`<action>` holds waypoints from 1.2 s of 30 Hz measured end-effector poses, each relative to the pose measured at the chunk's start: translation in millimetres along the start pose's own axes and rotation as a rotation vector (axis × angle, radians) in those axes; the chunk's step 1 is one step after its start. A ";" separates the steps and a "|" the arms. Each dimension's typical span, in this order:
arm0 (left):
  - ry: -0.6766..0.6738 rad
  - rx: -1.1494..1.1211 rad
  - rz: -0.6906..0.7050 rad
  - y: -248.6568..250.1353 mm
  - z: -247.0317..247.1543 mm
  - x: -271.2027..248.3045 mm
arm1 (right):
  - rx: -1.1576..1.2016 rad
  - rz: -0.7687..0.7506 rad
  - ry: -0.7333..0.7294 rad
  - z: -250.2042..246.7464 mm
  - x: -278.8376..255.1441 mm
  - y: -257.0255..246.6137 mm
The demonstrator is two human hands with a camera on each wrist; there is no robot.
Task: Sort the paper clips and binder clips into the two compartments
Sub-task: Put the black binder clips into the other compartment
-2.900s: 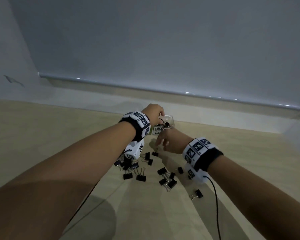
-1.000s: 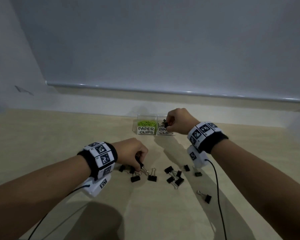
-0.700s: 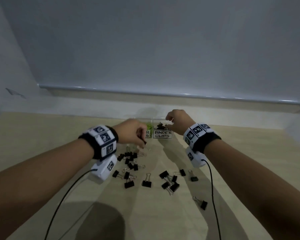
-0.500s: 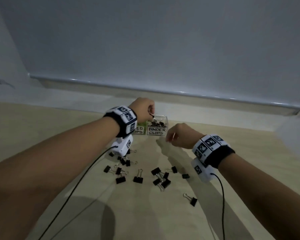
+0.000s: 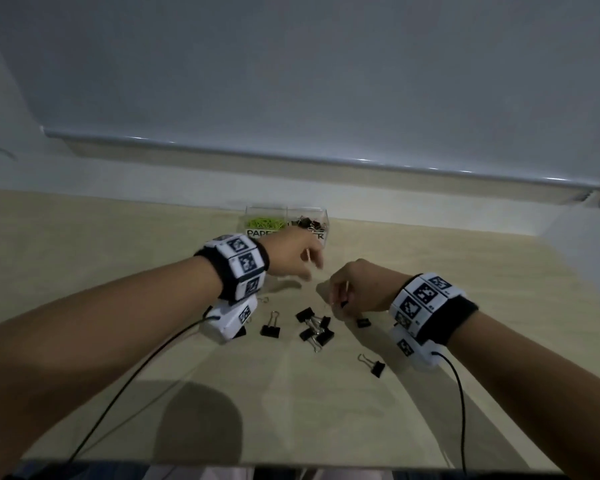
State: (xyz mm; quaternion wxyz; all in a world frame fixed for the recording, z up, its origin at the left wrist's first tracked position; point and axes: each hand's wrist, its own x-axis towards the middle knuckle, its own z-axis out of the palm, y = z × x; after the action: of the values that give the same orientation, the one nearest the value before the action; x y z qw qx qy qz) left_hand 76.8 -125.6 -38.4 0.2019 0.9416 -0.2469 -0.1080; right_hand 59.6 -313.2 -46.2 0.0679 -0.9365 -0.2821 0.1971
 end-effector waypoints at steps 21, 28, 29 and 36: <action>-0.149 0.155 0.132 23.7 51.5 -57.8 | -0.051 0.095 0.013 14.2 -15.6 -2.2; -0.182 0.147 0.122 15.8 47.5 -59.3 | 0.022 0.078 0.233 -42.5 16.7 -8.5; -0.200 0.154 0.109 14.1 46.6 -59.1 | 0.024 0.068 0.285 -53.1 26.1 -10.2; -0.091 0.104 -0.023 3.9 11.2 -47.1 | -0.050 0.101 0.478 -79.7 83.3 -5.9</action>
State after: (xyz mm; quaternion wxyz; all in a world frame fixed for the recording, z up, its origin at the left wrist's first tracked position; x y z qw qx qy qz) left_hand 31.5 -108.4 -41.8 0.1401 0.9477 -0.2500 -0.1403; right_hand 152.7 -263.3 0.4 0.0998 -0.9708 -0.2154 -0.0340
